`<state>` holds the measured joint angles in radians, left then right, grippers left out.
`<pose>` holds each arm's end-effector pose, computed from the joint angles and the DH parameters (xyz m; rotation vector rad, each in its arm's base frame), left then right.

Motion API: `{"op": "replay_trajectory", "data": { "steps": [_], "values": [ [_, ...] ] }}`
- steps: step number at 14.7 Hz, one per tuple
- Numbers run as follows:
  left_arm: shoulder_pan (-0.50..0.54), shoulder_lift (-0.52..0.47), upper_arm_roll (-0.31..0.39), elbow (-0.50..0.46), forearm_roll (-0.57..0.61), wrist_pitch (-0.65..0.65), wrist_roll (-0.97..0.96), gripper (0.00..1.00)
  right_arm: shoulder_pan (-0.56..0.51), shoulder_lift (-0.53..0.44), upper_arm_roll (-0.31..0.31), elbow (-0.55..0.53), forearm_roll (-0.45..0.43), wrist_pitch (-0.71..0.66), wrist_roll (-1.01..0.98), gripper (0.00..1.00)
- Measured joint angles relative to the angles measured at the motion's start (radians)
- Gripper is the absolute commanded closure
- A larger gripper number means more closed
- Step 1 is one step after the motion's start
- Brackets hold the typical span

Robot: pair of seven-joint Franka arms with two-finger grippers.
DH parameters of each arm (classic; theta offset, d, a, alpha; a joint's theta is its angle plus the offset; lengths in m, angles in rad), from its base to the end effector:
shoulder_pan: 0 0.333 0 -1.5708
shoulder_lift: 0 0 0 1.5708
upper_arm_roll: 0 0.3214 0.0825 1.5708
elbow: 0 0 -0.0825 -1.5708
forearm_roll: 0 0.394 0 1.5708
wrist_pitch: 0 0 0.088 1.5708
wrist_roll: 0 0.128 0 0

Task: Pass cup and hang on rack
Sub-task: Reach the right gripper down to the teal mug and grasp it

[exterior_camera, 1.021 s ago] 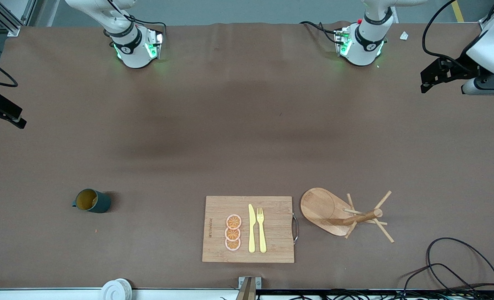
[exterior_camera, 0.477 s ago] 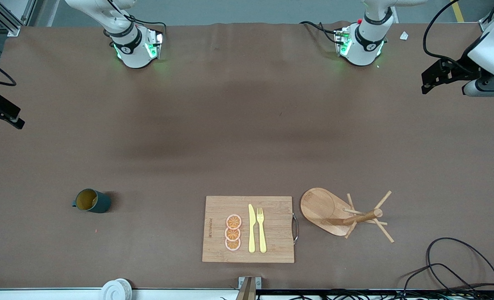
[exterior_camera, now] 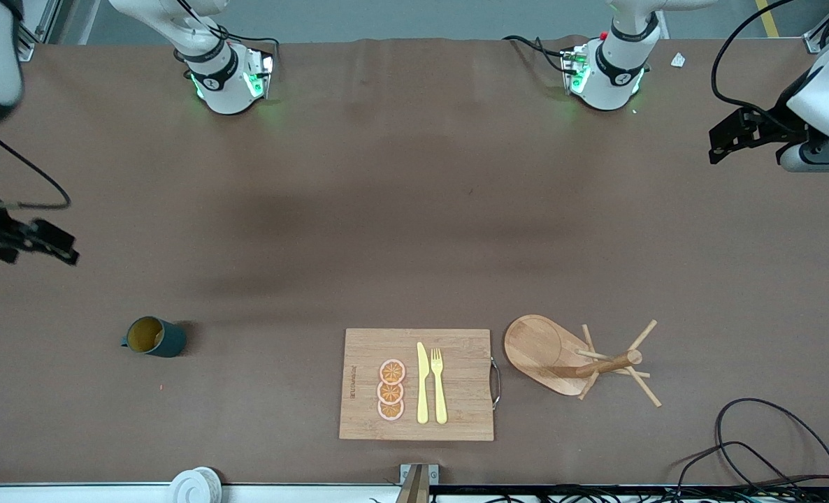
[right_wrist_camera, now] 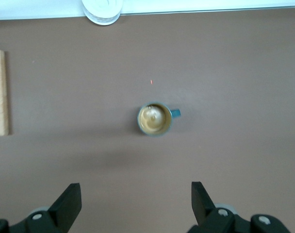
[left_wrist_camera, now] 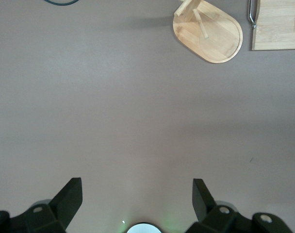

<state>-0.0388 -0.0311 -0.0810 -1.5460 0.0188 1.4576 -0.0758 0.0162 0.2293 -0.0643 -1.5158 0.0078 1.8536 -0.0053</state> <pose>0.5381 -0.0629 0.6283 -3.1130 0.0659 0.0857 0.6564 -0.0270 0.5227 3.1265 -0.0658 0.1702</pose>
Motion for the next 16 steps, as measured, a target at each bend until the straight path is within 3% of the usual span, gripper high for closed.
{"op": "replay_trajectory", "data": {
  "steps": [7, 13, 14, 15, 16],
  "values": [
    [0.001, 0.017, 0.000, 0.010, 0.000, 0.001, -0.002, 0.00, 0.050, 0.320, 0.007, -0.006, 0.031, 0.231, -0.011, 0.00],
    [0.001, 0.048, 0.001, 0.014, 0.000, 0.002, -0.003, 0.00, 0.036, 0.416, -0.004, -0.006, 0.030, 0.309, -0.019, 0.00],
    [0.001, 0.057, 0.001, 0.018, 0.000, 0.002, -0.003, 0.00, 0.031, 0.419, -0.004, -0.008, 0.030, 0.309, -0.021, 0.04],
    [0.002, 0.065, 0.001, 0.023, 0.000, 0.002, -0.003, 0.00, 0.029, 0.422, -0.004, -0.008, 0.030, 0.309, -0.022, 0.14],
    [0.002, 0.071, 0.001, 0.028, 0.000, 0.002, -0.003, 0.00, 0.028, 0.426, -0.004, -0.009, 0.030, 0.309, -0.023, 0.30]
  ]
}}
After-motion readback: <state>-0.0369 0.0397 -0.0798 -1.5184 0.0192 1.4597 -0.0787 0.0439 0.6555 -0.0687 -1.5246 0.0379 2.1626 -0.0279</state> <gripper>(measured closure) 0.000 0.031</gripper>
